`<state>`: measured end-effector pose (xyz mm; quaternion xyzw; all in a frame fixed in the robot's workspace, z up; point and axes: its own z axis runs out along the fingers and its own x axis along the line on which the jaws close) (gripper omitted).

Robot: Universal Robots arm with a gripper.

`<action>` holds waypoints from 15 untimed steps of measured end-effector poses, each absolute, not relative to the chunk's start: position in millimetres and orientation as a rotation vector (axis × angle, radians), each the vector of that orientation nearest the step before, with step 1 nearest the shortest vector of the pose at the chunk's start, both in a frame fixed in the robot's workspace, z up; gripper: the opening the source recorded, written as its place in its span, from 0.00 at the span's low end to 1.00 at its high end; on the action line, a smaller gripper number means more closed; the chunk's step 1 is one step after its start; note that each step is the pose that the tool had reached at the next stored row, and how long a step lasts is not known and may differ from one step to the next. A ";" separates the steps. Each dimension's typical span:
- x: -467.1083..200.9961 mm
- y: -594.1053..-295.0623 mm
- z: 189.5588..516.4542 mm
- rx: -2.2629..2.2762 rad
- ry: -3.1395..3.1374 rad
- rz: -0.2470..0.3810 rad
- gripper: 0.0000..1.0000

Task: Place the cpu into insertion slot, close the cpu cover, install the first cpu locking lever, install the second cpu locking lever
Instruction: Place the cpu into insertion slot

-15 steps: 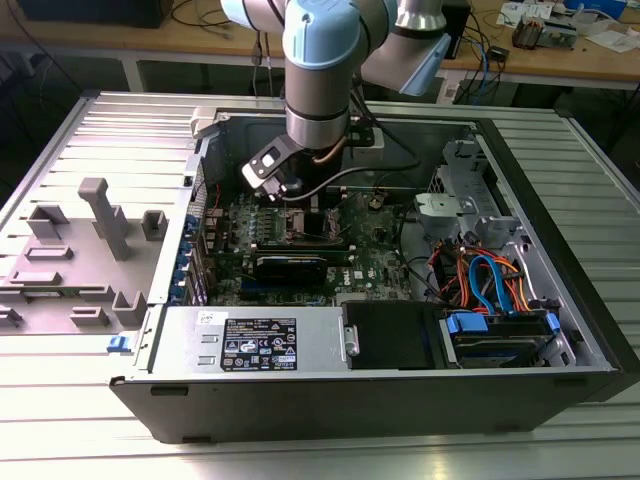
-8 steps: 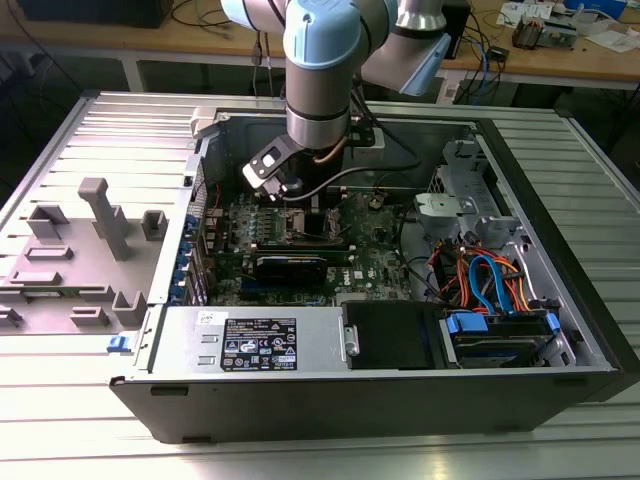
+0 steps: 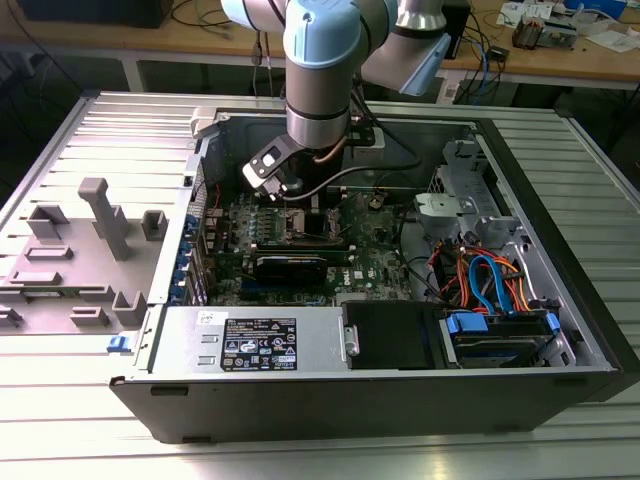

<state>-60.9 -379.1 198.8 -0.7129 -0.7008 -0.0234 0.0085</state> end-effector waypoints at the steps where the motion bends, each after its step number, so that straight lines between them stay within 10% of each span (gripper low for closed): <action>1: -60.8 -379.1 198.7 -2.228 -2.191 -0.072 0.55; 15: -60.9 -379.2 201.6 -2.225 -2.211 -0.050 0.55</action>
